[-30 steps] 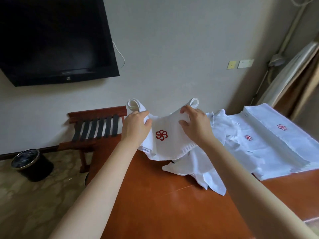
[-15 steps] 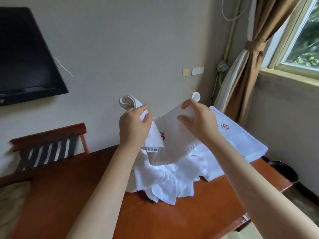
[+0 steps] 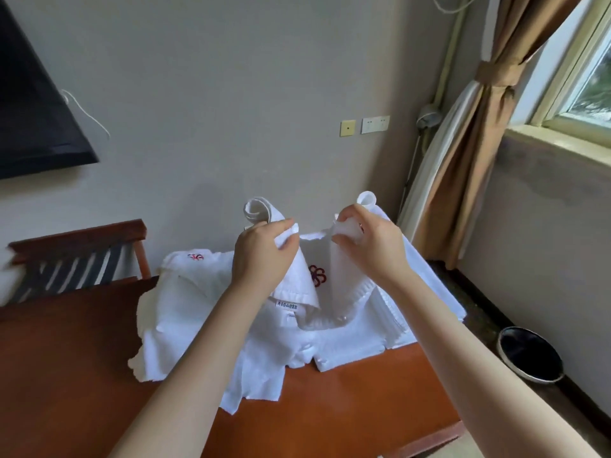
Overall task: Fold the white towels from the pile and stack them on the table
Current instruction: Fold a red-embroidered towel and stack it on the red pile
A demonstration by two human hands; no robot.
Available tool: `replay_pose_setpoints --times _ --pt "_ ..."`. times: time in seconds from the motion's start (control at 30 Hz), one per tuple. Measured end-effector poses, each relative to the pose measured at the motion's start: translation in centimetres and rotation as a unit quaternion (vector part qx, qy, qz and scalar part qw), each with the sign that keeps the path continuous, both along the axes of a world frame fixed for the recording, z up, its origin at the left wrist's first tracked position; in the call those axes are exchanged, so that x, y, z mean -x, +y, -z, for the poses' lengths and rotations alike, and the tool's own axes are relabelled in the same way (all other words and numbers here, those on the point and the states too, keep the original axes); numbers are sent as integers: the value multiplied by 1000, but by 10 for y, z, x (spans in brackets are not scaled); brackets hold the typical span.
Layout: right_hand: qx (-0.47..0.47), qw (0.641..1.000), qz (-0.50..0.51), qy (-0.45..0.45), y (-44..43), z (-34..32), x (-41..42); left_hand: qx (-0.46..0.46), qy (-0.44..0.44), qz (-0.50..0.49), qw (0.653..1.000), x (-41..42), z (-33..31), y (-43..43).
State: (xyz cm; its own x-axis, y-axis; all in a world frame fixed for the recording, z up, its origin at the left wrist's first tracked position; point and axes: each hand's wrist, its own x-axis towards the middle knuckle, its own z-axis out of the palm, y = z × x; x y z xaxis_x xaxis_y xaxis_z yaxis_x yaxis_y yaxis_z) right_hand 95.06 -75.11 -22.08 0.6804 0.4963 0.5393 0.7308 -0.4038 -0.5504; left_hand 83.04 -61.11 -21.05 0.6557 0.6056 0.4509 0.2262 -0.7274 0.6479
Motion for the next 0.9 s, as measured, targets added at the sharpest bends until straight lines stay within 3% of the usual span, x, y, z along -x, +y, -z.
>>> replay_pose_setpoints --times 0.37,0.47,0.57,0.67,0.9 --pt "83 996 32 30 -68 30 -77 79 8 22 997 -89 42 -66" --pt "61 998 14 17 -86 35 -104 87 25 18 996 -112 51 -86" --pt "50 998 -25 20 -102 45 -137 90 35 -12 995 -138 58 -109" --pt "100 990 -96 22 -114 48 -174 86 36 -67 993 -158 65 -137" --pt "143 968 -202 -47 -125 32 -232 91 36 -149 984 -195 59 -189"
